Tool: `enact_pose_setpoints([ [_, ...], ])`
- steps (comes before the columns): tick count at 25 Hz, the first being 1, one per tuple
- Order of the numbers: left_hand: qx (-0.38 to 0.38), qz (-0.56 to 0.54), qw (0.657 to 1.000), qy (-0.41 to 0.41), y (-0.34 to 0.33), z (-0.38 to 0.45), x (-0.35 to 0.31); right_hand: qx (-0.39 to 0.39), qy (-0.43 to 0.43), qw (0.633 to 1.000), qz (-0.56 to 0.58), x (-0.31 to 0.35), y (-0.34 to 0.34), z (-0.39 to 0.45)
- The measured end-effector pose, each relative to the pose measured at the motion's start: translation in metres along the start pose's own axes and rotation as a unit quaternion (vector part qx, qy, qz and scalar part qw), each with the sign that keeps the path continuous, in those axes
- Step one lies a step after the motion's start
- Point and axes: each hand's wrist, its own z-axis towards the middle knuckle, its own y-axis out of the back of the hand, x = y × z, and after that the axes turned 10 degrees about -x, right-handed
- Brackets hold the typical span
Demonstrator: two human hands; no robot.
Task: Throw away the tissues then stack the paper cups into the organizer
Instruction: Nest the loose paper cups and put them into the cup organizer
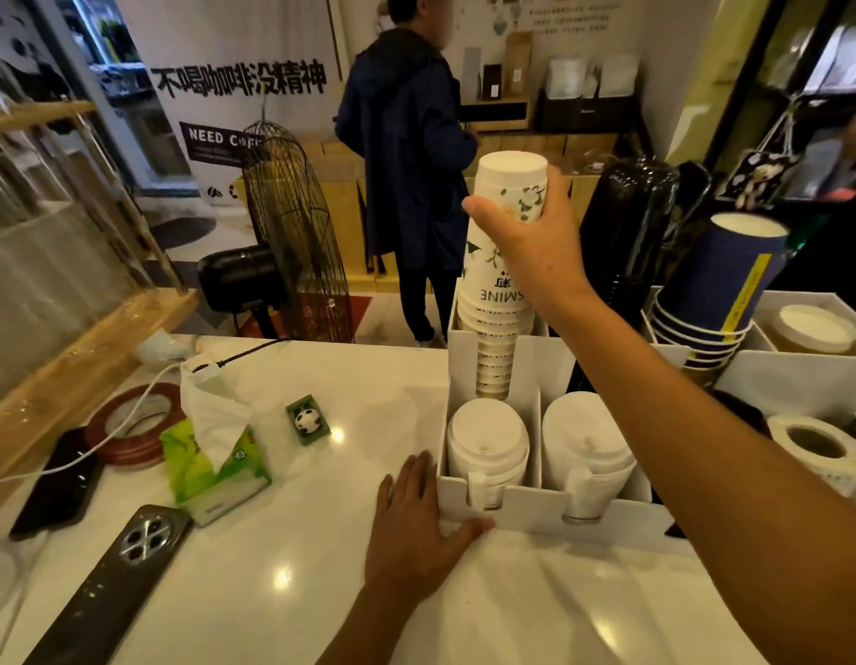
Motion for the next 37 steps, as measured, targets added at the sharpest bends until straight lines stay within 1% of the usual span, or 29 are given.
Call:
enact_pose_setpoints([
  [3, 0.009, 0.004, 1.0, -0.007, 0.004, -0.001, -0.002, 0.011, -0.019, 1.0, 0.0, 0.003, 0.004, -0.005],
  [7, 0.021, 0.007, 1.0, -0.009, 0.01, -0.001, -0.005, 0.032, -0.071, 0.996, -0.034, 0.015, 0.007, -0.004],
  [12, 0.007, -0.03, 0.999, -0.007, 0.016, -0.005, -0.004, 0.048, -0.105, 0.983, -0.14, 0.032, 0.018, -0.02],
  [14, 0.01, -0.065, 0.998, 0.005, 0.018, -0.008, -0.002, 0.027, -0.11, 0.983, -0.144, 0.038, 0.03, -0.041],
  [17, 0.008, -0.128, 0.992, -0.007, 0.023, -0.014, 0.0, -0.023, -0.118, 0.984, -0.132, 0.047, 0.054, -0.085],
  [19, -0.006, -0.163, 0.987, -0.011, 0.027, -0.019, 0.003, -0.047, -0.143, 0.978, -0.146, 0.052, 0.074, -0.118],
  [21, -0.005, -0.19, 0.982, 0.004, 0.032, -0.029, 0.008, -0.081, -0.152, 0.971, -0.166, 0.057, 0.095, -0.153],
  [23, 0.008, -0.204, 0.979, 0.005, 0.035, -0.042, 0.013, -0.124, -0.157, 0.962, -0.188, 0.062, 0.112, -0.19],
  [25, 0.007, -0.2, 0.98, -0.022, 0.035, -0.058, 0.018, -0.151, -0.177, 0.951, -0.204, 0.066, 0.12, -0.222],
  [28, 0.011, -0.18, 0.981, -0.069, 0.039, -0.068, 0.02, -0.172, -0.188, 0.935, -0.248, 0.071, 0.134, -0.255],
  [30, 0.027, -0.166, 0.983, -0.073, 0.046, -0.07, 0.02, -0.181, -0.179, 0.925, -0.281, 0.077, 0.152, -0.274],
  [33, 0.043, -0.168, 0.981, -0.086, 0.058, -0.085, 0.01, -0.207, -0.166, 0.901, -0.343, 0.085, 0.191, -0.308],
  [35, 0.059, -0.193, 0.977, -0.066, 0.064, -0.11, -0.011, -0.22, -0.171, 0.878, -0.389, 0.081, 0.211, -0.324],
  [37, 0.082, -0.236, 0.968, -0.032, 0.066, -0.148, -0.04, -0.2, -0.202, 0.853, -0.437, 0.069, 0.225, -0.33],
])
